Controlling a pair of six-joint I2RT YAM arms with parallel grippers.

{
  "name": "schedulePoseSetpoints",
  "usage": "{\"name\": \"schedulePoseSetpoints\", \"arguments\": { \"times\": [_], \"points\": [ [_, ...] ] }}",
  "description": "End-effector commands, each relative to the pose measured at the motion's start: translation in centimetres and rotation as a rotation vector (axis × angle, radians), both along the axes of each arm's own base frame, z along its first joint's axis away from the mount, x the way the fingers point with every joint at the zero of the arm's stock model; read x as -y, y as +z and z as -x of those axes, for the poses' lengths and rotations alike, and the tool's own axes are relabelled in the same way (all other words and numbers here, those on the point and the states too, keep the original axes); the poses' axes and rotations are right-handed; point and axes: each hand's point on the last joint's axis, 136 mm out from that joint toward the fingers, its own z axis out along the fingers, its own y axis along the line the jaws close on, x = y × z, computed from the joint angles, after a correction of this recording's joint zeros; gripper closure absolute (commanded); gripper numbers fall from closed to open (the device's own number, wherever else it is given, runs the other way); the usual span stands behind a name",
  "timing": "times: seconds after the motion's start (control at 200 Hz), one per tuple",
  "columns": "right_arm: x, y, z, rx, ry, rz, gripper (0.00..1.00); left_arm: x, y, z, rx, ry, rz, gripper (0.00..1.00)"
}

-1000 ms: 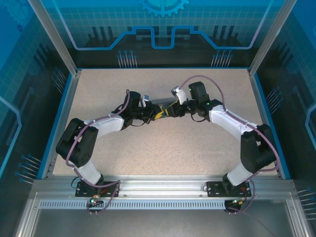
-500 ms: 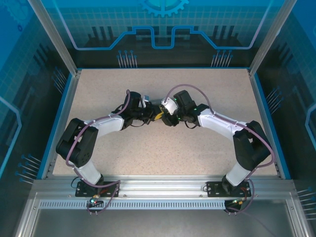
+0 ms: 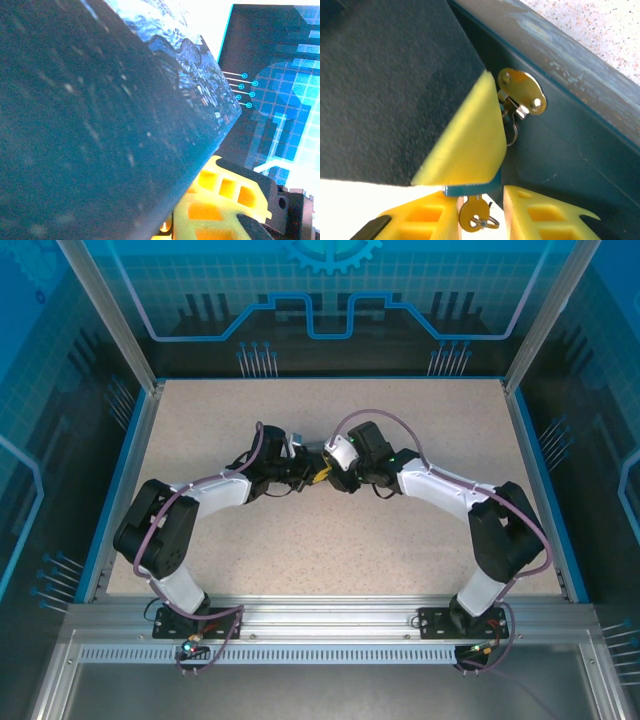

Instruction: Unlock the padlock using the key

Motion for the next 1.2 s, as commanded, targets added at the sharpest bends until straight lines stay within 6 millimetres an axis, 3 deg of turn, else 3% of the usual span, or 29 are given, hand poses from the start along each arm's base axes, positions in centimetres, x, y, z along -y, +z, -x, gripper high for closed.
{"name": "schedulePoseSetpoints", "arguments": {
  "times": [0.0,0.305,0.605,0.64,0.68,0.705,1.06,1.196],
  "points": [
    [-0.7,0.9,-0.7,0.038,0.010,0.007,0.74,0.5,1.8,-0.2,0.036,-0.026,0.022,1.00],
    [-0.6,0.7,-0.8,0.023,-0.004,0.006,1.00,0.5,1.8,-0.2,0.040,-0.026,0.023,1.00],
    [-1.3,2.6,0.6,-0.201,0.017,-0.254,1.00,0.5,1.1,-0.2,0.039,-0.021,0.021,1.00],
    [-1.4,2.8,0.7,-0.234,0.027,-0.283,0.91,0.4,1.1,-0.2,0.038,-0.020,0.021,1.00],
    [-1.3,2.8,0.8,-0.238,0.024,-0.289,0.75,0.4,1.1,-0.3,0.039,-0.020,0.020,1.00],
    [-1.2,2.8,0.9,-0.235,0.024,-0.286,0.71,0.4,1.0,-0.3,0.040,-0.019,0.018,1.00],
    [2.5,4.0,1.2,-0.261,-0.137,-0.421,0.60,0.0,-0.7,0.1,0.054,-0.040,-0.040,1.00],
    [2.3,4.0,1.5,-0.332,-0.211,-0.486,0.60,-0.5,-2.2,0.8,0.055,-0.059,-0.084,1.00]
  ]
}}
